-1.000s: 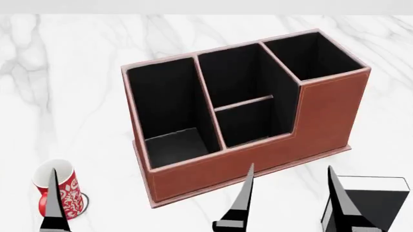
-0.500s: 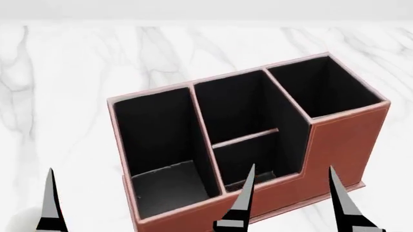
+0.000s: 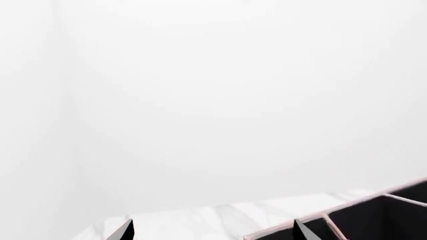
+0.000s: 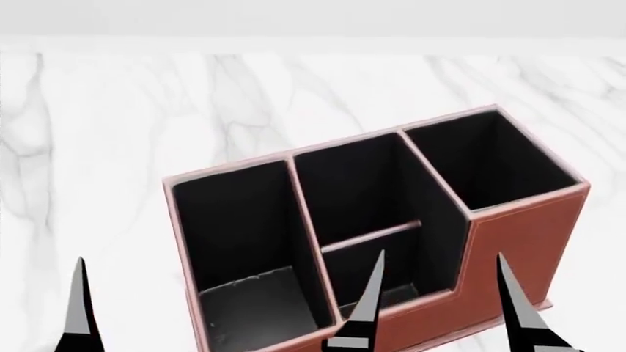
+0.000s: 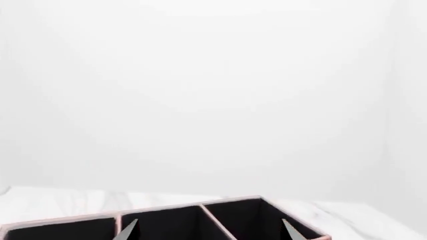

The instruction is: Pick up the book and place it in the left compartment of the caddy.

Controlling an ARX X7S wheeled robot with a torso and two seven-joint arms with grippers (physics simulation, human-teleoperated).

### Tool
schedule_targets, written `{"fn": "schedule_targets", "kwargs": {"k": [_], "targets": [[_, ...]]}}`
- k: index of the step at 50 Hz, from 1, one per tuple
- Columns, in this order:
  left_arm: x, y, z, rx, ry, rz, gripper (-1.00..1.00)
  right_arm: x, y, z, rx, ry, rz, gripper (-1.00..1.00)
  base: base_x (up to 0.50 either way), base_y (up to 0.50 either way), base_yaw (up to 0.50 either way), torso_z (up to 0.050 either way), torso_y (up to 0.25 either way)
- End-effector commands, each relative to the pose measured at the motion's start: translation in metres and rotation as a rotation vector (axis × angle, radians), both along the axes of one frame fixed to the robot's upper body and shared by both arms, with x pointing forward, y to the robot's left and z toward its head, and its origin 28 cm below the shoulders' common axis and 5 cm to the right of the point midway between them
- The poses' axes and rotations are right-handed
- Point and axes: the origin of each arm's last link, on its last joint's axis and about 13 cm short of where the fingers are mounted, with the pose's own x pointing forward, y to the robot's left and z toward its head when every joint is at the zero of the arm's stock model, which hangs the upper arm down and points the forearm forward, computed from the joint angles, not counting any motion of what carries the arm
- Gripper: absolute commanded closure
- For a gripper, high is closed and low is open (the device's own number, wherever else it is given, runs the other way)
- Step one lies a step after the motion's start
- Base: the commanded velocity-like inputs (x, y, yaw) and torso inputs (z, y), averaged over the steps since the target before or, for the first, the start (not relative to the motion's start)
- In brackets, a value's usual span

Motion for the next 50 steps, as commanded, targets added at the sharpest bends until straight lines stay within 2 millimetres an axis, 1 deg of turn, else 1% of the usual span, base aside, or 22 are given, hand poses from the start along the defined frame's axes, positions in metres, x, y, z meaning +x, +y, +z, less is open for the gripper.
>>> {"fn": "schedule_targets", "kwargs": {"k": [1,16,21,24,26,50], "targets": [[0.0002,0.0015,0.0022,-0.036,-0.004,-0.048,-1.00,-0.0030,-0.0014,0.0036,0.003,-0.024,0.022,-1.00,0.00,0.00,0.00,0.050,0.000],[0.0000,0.0007,0.0027,-0.038,-0.001,-0.052,-1.00,-0.0034,-0.0026,0.0053,0.014,-0.035,0.021,-1.00,0.00,0.00,0.00,0.050,0.000],[-0.0014,0.0007,0.0040,-0.066,0.008,-0.068,-1.00,-0.0033,-0.0026,0.0051,0.010,-0.033,0.022,-1.00,0.00,0.00,0.00,0.050,0.000],[-0.0004,0.0006,-0.0002,-0.065,0.012,-0.069,-1.00,-0.0032,-0.0024,0.0048,0.010,-0.031,0.023,-1.00,0.00,0.00,0.00,0.050,-0.012],[-0.0005,0.0004,0.0021,-0.063,0.014,-0.070,-1.00,-0.0032,-0.0025,0.0048,0.010,-0.032,0.022,-1.00,0.00,0.00,0.00,0.049,-0.047],[-0.0002,0.0000,0.0010,-0.042,0.021,-0.075,-1.00,-0.0029,-0.0034,0.0038,0.009,-0.027,0.021,-1.00,0.00,0.00,0.00,0.047,-0.149]]}}
